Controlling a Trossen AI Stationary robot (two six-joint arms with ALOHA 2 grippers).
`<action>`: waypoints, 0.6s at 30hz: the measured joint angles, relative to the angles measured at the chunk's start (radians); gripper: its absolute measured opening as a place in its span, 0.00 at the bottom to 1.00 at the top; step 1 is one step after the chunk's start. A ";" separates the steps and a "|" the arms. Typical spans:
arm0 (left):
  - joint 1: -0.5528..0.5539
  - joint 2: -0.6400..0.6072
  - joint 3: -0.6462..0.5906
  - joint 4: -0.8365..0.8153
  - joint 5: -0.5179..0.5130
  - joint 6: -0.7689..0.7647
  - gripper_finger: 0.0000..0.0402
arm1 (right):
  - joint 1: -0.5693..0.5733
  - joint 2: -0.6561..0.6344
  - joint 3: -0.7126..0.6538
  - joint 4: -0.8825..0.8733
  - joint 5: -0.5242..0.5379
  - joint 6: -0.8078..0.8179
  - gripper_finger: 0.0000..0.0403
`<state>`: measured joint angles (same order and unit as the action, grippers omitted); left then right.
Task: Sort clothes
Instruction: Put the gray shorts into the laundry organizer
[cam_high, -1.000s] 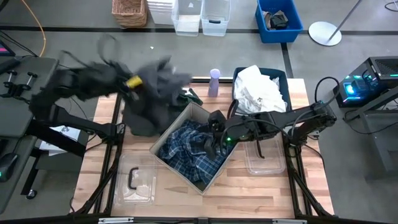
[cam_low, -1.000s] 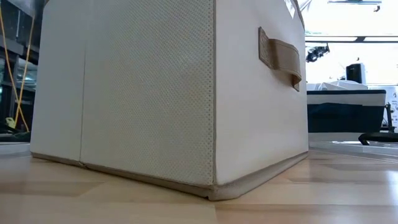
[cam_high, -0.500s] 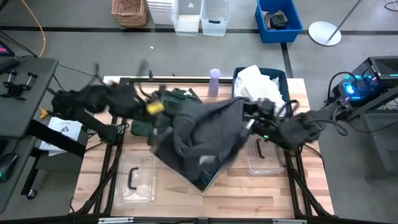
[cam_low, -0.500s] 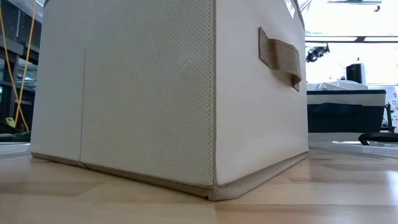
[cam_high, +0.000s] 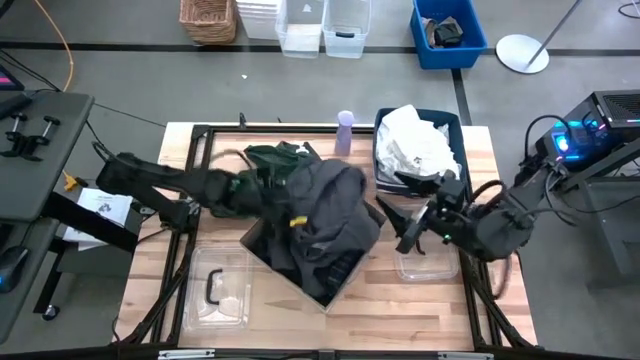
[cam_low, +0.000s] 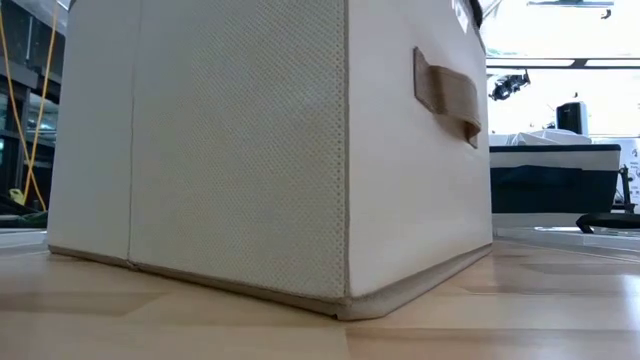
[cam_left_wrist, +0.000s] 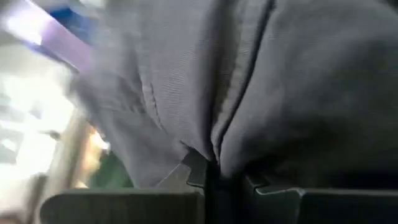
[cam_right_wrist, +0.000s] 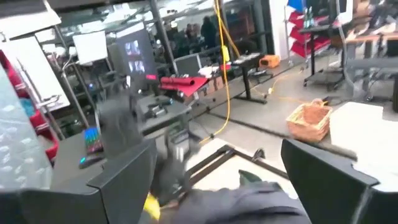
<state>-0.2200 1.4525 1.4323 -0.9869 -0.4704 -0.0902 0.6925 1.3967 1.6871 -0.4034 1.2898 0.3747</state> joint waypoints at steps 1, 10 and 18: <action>0.000 0.005 -0.037 -0.025 0.042 -0.021 0.04 | 0.008 -0.004 0.000 0.020 0.019 -0.026 0.85; -0.035 0.080 -0.248 0.047 0.351 -0.040 0.04 | 0.021 -0.009 0.001 0.054 0.082 -0.113 0.85; -0.023 0.160 -0.256 0.182 0.358 0.026 0.12 | 0.013 -0.009 0.001 0.027 0.081 -0.059 0.85</action>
<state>-0.2432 1.6124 1.1758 -0.8046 -0.1126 -0.0639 0.7052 1.3876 1.6878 -0.3767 1.3706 0.3161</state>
